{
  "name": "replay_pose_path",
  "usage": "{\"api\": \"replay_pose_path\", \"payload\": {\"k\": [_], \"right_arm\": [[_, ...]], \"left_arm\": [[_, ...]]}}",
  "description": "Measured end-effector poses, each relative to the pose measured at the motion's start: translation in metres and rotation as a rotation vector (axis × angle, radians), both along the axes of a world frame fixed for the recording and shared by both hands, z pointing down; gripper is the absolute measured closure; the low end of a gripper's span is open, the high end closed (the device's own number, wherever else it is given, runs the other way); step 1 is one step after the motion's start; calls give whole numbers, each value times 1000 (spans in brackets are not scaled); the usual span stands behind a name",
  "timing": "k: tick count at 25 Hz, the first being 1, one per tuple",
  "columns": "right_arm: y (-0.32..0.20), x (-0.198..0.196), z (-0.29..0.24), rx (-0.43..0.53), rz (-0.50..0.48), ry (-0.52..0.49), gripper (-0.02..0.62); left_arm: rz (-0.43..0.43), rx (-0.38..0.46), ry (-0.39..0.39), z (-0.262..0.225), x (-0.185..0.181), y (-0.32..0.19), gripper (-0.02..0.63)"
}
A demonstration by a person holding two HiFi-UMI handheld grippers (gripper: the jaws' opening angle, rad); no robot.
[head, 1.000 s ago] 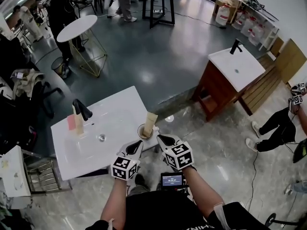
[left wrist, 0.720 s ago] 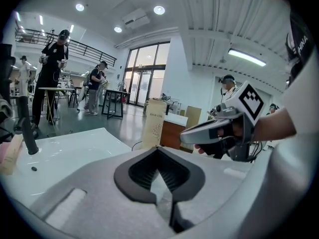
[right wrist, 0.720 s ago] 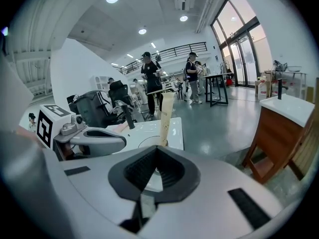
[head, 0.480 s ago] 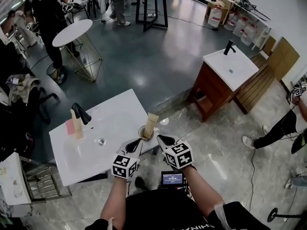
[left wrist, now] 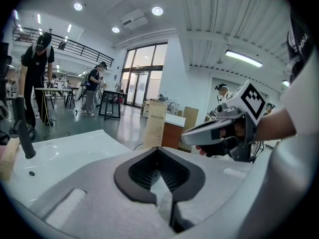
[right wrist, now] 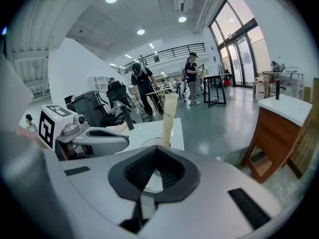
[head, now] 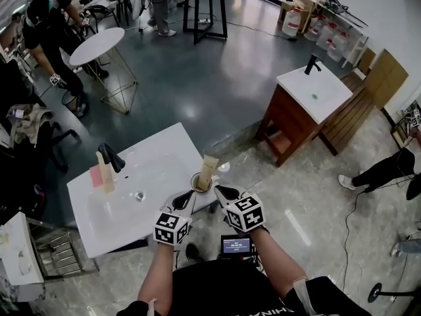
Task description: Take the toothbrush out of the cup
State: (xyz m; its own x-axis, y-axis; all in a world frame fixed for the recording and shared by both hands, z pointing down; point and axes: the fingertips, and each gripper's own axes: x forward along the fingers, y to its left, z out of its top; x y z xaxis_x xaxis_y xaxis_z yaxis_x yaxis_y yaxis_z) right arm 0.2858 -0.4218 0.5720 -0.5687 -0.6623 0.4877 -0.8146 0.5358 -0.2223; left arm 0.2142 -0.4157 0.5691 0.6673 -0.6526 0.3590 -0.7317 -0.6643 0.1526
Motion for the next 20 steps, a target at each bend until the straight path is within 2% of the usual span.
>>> {"api": "replay_pose_path", "payload": {"k": [6,13,20], "right_arm": [[-18,7,-6,15,18,-38,573],[-41,-5,2,-10,-42,-43,437],[-57,-16,18,-21,-86,-40,441]], "left_arm": [[-7,17,-4,-8,2,-10,597],[-32,4,-17,-5,-2,-15,597],[-98,-37,-31,13,-20,-14,597]]}}
